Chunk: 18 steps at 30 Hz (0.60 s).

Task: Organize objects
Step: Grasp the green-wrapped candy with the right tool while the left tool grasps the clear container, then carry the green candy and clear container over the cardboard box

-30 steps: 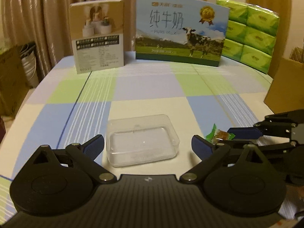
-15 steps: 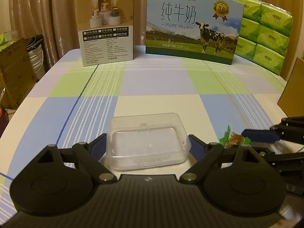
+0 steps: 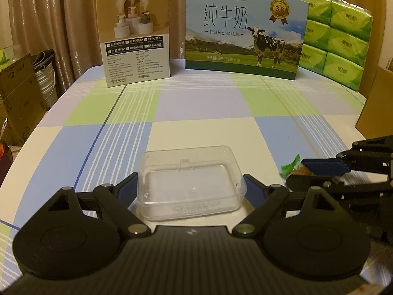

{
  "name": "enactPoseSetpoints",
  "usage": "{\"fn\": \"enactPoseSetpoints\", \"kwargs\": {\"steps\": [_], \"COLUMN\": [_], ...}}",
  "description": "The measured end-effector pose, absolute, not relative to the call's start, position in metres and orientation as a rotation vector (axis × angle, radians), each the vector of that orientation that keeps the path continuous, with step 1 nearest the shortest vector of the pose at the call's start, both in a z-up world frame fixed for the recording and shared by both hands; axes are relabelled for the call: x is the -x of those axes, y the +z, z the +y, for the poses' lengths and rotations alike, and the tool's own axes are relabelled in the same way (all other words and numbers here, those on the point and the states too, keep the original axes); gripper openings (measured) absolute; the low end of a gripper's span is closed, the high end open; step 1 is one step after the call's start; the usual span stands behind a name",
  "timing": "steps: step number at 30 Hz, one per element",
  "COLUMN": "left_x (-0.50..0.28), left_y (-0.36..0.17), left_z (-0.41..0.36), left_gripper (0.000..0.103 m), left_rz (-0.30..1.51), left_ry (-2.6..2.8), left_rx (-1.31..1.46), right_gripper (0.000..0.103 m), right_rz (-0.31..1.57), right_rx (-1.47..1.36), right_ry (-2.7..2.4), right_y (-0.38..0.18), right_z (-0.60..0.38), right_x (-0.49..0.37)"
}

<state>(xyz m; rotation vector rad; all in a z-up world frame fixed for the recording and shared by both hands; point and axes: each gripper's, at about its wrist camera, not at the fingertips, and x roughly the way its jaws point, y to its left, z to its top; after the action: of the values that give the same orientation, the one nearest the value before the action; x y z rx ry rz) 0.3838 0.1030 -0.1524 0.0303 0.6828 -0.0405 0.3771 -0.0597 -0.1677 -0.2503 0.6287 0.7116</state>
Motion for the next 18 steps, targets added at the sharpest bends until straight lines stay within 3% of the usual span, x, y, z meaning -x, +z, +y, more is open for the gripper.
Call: {"fn": "enactPoseSetpoints", "kwargs": {"steps": [18], "left_x": [-0.308], "left_y": [-0.108], "left_z": [0.065], "left_gripper": [0.085], "left_rz": [0.663], "left_ry": [-0.059], "left_rx": [-0.007], "right_gripper": [0.019], "right_rz": [0.65], "right_rx": [0.116], "right_ry": [0.556], "right_y": [-0.09], "right_z": [-0.113], "right_x": [-0.321]}}
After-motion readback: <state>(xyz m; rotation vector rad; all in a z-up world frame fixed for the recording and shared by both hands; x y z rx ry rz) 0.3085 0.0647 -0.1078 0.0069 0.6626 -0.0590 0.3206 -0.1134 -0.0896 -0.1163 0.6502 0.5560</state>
